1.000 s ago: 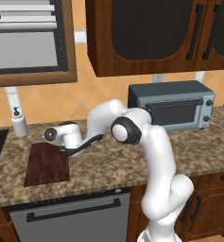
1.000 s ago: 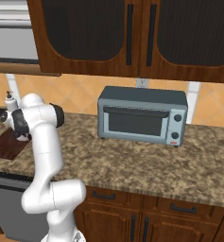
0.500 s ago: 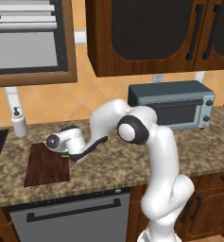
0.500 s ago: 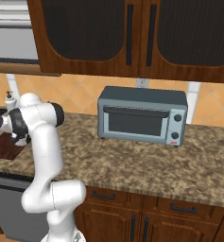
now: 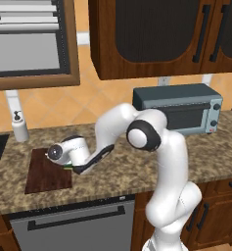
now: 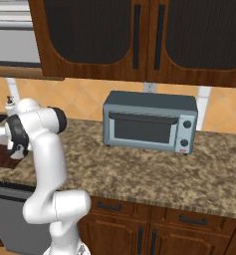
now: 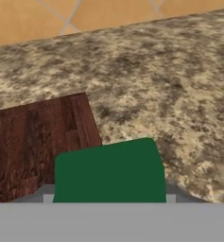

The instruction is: Pick up the sponge from the counter and clean the cutting board by briefly scrubbing or pressing down on the cutting board. Once finished, release the sponge.

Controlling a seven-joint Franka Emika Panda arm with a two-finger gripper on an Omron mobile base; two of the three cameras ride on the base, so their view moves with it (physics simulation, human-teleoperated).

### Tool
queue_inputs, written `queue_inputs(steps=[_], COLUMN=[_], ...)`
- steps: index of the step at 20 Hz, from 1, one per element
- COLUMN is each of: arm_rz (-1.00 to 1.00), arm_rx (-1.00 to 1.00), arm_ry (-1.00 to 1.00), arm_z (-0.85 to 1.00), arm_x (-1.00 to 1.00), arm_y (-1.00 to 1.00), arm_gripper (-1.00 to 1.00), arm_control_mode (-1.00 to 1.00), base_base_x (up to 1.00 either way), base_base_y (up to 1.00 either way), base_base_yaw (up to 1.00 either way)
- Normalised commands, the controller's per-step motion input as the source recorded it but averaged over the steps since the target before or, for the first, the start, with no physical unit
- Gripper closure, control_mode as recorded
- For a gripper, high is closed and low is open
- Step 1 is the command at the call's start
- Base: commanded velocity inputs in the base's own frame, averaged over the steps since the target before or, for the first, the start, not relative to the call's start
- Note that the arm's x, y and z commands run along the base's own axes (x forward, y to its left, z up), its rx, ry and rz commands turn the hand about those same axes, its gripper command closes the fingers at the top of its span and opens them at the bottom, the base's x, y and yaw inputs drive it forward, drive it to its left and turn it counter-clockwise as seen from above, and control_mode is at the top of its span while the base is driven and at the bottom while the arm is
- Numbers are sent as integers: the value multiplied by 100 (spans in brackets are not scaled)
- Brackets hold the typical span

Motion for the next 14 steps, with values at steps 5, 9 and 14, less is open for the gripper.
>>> queue_inputs(steps=[5, 9, 14], arm_rz=[0, 0, 0], arm_rx=[0, 0, 0], arm_ry=[6, 13, 7], arm_z=[-59, -45, -64], arm_x=[-99, -95, -100], arm_y=[0, 0, 0], arm_gripper=[100, 100, 100], arm_control_mode=[-100, -100, -100], base_base_x=[0, 0, 0], base_base_y=[0, 0, 0], base_base_yaw=[0, 0, 0])
